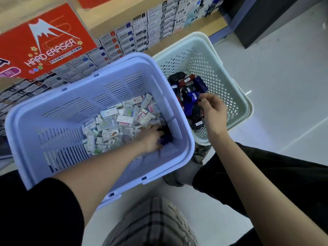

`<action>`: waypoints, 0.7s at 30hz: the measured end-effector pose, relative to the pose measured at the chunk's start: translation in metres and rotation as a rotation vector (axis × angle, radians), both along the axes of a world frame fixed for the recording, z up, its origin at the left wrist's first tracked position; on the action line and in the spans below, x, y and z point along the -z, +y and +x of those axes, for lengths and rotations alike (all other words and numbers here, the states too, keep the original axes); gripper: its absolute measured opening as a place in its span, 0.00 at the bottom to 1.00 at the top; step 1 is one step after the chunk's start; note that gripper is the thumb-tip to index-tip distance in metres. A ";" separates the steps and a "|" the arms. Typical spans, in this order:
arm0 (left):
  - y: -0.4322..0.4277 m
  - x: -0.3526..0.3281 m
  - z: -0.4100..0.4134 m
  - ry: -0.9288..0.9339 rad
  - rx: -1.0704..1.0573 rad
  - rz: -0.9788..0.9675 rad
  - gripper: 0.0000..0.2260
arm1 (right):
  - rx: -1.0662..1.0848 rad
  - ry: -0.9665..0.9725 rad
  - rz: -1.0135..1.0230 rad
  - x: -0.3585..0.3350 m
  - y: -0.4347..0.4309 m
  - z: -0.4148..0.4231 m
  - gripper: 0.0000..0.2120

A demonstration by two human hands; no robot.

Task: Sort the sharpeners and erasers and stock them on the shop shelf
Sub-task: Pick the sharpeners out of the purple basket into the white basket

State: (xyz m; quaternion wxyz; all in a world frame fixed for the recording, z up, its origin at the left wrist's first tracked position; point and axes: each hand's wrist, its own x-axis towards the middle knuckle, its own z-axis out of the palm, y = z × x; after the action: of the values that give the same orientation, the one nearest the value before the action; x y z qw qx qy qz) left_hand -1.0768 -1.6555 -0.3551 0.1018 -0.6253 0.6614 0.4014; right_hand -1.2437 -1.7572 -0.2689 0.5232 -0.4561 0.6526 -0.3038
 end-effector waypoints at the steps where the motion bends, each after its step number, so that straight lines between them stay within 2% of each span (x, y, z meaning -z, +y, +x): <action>1: 0.005 0.000 0.000 0.022 -0.046 -0.038 0.19 | 0.001 -0.009 -0.024 -0.006 0.002 0.002 0.08; 6: 0.024 -0.009 0.013 0.215 -0.362 -0.043 0.18 | -0.109 0.028 -0.239 -0.041 0.014 0.005 0.10; 8: 0.029 -0.017 0.021 0.291 -0.489 -0.020 0.15 | -0.277 0.094 -0.370 -0.058 0.021 0.011 0.10; 10: 0.032 -0.025 0.032 0.313 -0.592 -0.003 0.15 | -0.521 0.150 -0.445 -0.069 0.024 0.022 0.10; 11: 0.034 -0.027 0.039 0.306 -0.613 0.009 0.15 | -0.668 0.194 -0.426 -0.070 0.023 0.030 0.11; 13: 0.037 -0.027 0.056 0.295 -0.650 0.042 0.12 | -1.033 0.416 -0.303 -0.060 0.020 0.051 0.11; 16: 0.044 -0.028 0.081 0.346 -0.810 0.105 0.19 | -1.434 0.754 -0.036 -0.028 0.025 0.090 0.11; 19: 0.052 -0.028 0.093 0.412 -0.938 0.158 0.20 | -1.618 0.856 0.145 0.013 0.034 0.108 0.17; 21: 0.056 -0.026 0.096 0.453 -0.978 0.175 0.18 | -1.576 0.825 0.254 0.034 0.037 0.107 0.12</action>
State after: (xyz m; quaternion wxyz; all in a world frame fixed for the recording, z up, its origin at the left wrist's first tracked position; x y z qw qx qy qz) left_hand -0.9811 -1.6000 -0.3288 -0.1902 -0.7472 0.2630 0.5799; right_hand -1.1366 -1.7202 -0.3027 0.3503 -0.7832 0.3151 0.4057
